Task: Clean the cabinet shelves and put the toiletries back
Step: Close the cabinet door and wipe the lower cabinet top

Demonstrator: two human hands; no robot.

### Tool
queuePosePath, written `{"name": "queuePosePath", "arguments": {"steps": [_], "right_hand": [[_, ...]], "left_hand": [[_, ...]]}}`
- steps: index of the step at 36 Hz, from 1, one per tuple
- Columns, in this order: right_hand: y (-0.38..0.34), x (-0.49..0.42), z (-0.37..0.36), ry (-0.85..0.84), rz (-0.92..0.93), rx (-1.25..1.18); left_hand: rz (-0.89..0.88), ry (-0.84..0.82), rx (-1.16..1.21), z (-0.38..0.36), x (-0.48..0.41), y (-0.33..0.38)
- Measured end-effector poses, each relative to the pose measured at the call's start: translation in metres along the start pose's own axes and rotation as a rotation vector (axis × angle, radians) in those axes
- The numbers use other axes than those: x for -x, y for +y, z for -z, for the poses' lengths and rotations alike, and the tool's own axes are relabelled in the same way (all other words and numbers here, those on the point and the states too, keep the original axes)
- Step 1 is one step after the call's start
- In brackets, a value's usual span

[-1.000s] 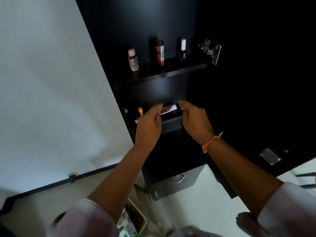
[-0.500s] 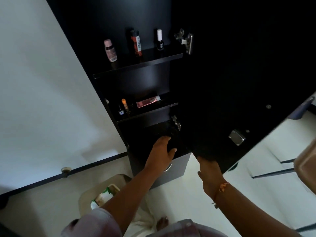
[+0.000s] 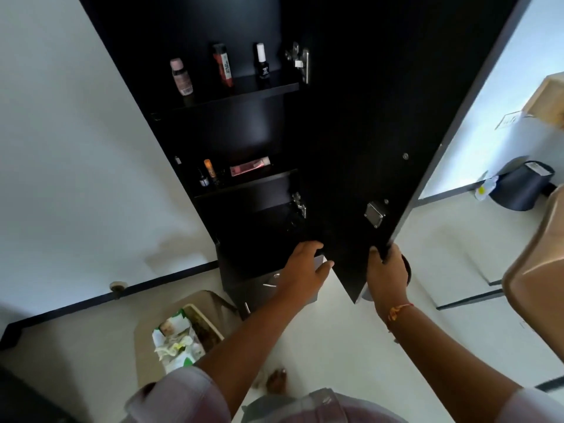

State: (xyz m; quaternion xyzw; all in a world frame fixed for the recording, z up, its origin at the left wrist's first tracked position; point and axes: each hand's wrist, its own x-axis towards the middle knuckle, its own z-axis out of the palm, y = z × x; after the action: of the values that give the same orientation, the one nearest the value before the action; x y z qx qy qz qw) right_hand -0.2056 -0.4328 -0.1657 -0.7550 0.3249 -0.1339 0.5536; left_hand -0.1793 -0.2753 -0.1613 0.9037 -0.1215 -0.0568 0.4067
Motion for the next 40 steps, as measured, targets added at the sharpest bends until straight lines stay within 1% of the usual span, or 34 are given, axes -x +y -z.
{"name": "queuePosePath", "arguments": {"steps": [3,6,10,13,17,20,24,29,33,36,40], "right_hand": [[0.003,0.005,0.004,-0.049,0.039,0.030],[0.009,0.013,0.002,-0.105,0.117,0.077],[0.013,0.029,-0.005,-0.197,0.239,0.130],[0.012,0.042,-0.017,-0.287,0.315,0.146],[0.005,0.047,-0.040,-0.371,0.396,0.187],[0.001,0.048,-0.059,-0.468,0.461,0.222],[-0.004,0.053,-0.085,-0.567,0.589,0.384],[-0.024,0.060,-0.133,-0.746,0.541,0.373],[-0.045,0.066,-0.177,-0.862,0.599,0.442],[-0.062,0.067,-0.207,-0.901,0.574,0.484],[-0.081,0.066,-0.242,-0.908,0.550,0.479]], "left_hand": [[0.019,-0.020,0.030,-0.004,0.009,0.002],[0.036,-0.030,0.063,-0.007,0.017,0.001],[0.071,-0.007,0.077,-0.010,0.026,-0.002],[0.092,0.002,0.130,-0.006,0.032,-0.003],[0.141,0.044,0.160,0.010,0.043,-0.014],[0.180,0.095,0.218,0.026,0.048,-0.030],[0.250,0.220,0.233,0.046,0.044,-0.052],[0.348,0.450,0.157,0.073,0.027,-0.088],[0.473,0.603,0.212,0.102,0.003,-0.122],[0.533,0.596,0.187,0.123,-0.016,-0.146],[0.495,0.590,0.161,0.148,-0.038,-0.172]]}}
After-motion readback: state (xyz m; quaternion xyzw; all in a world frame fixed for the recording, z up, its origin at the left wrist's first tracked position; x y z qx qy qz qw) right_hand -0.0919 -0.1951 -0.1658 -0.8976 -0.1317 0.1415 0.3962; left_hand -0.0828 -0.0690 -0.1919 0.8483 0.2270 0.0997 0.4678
